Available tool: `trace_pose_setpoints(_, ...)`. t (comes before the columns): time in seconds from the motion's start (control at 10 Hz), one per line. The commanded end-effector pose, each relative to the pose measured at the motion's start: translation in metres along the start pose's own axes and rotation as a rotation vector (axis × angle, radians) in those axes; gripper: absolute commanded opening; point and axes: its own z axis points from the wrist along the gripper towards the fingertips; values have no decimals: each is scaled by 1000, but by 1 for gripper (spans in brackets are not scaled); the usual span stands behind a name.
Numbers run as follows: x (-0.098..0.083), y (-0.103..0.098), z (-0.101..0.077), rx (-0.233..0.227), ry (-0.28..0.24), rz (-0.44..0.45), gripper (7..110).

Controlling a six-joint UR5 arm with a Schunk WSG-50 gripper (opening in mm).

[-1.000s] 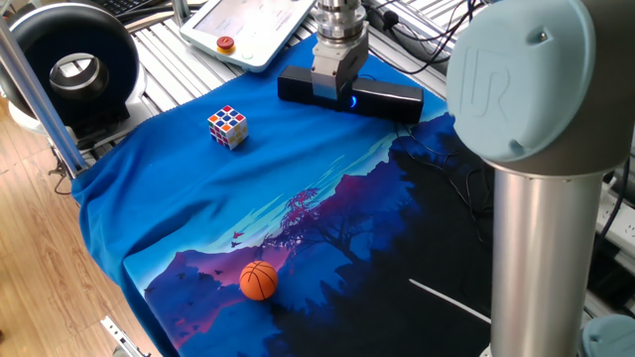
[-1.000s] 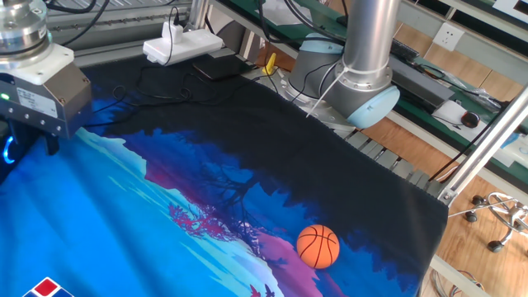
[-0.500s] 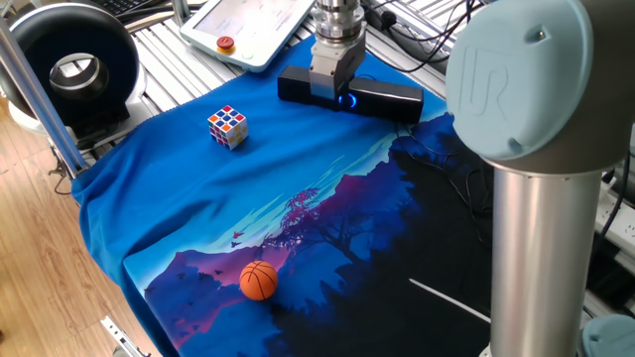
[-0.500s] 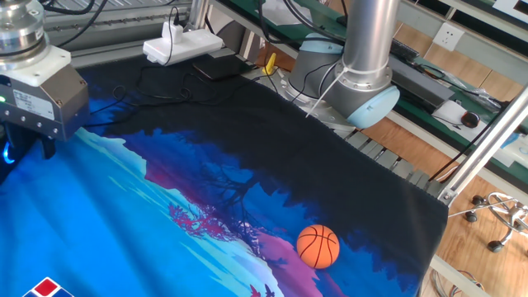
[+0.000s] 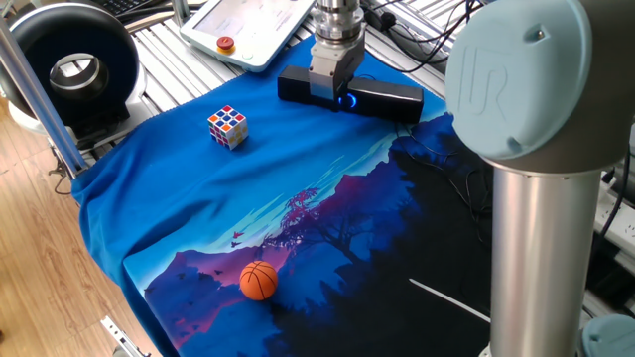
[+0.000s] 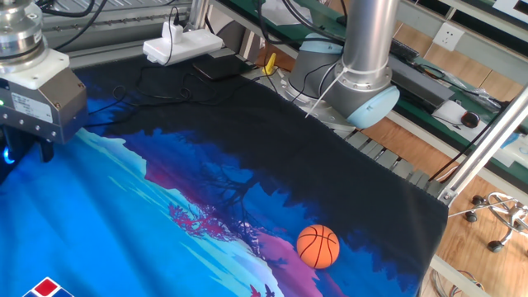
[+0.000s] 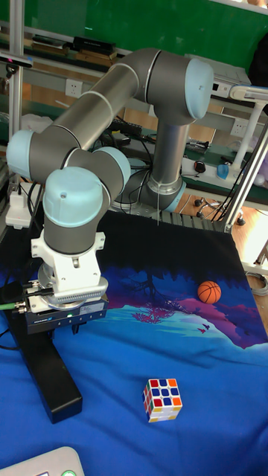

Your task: Turn the knob to decrease the volume of the speaker

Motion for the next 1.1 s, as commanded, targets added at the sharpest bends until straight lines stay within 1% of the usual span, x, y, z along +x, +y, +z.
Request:
trace_pose_setpoints(0.0, -5, 0, -1, -9, -11, 3, 44)
trace_pose_setpoints(0.2, -5, 2, -2, -6, -5, 10, 44)
trace_pose_setpoints(0.7, -15, -6, 8, 0, -23, -1, 44)
trace_pose_setpoints(1.0, -16, -5, 8, -6, -26, -7, 44)
